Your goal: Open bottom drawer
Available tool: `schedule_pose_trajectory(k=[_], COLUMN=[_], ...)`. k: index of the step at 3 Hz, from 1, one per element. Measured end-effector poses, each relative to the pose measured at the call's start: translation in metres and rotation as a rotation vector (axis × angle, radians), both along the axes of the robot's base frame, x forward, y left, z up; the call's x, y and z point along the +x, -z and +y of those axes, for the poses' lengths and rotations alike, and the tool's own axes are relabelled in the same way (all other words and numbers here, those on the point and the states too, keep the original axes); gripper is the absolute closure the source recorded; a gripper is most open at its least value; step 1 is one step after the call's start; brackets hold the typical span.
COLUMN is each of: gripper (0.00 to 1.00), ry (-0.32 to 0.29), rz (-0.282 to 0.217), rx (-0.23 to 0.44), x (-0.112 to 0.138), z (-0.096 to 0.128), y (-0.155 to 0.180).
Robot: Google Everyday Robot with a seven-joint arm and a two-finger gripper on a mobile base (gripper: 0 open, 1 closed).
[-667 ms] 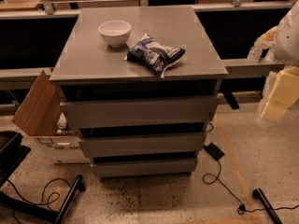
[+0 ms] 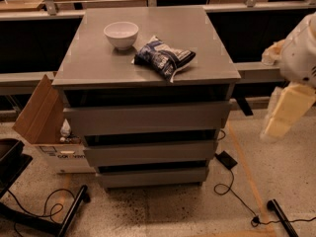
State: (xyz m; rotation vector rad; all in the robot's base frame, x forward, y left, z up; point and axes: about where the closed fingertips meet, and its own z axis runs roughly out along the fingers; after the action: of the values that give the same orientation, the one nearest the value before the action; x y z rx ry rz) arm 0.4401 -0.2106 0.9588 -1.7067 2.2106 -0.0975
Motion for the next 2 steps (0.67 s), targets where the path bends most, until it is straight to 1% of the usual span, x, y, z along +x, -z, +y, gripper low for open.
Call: schedule_pose_trajectory(k=[1, 2], gripper=[0.0, 0.0], ry=[0.037, 0.08], rz=[0.008, 0.051], rx=[0.065, 0.113], x=[-0.009, -0.016], z=[0.008, 0.012], y=[0.059, 0.167])
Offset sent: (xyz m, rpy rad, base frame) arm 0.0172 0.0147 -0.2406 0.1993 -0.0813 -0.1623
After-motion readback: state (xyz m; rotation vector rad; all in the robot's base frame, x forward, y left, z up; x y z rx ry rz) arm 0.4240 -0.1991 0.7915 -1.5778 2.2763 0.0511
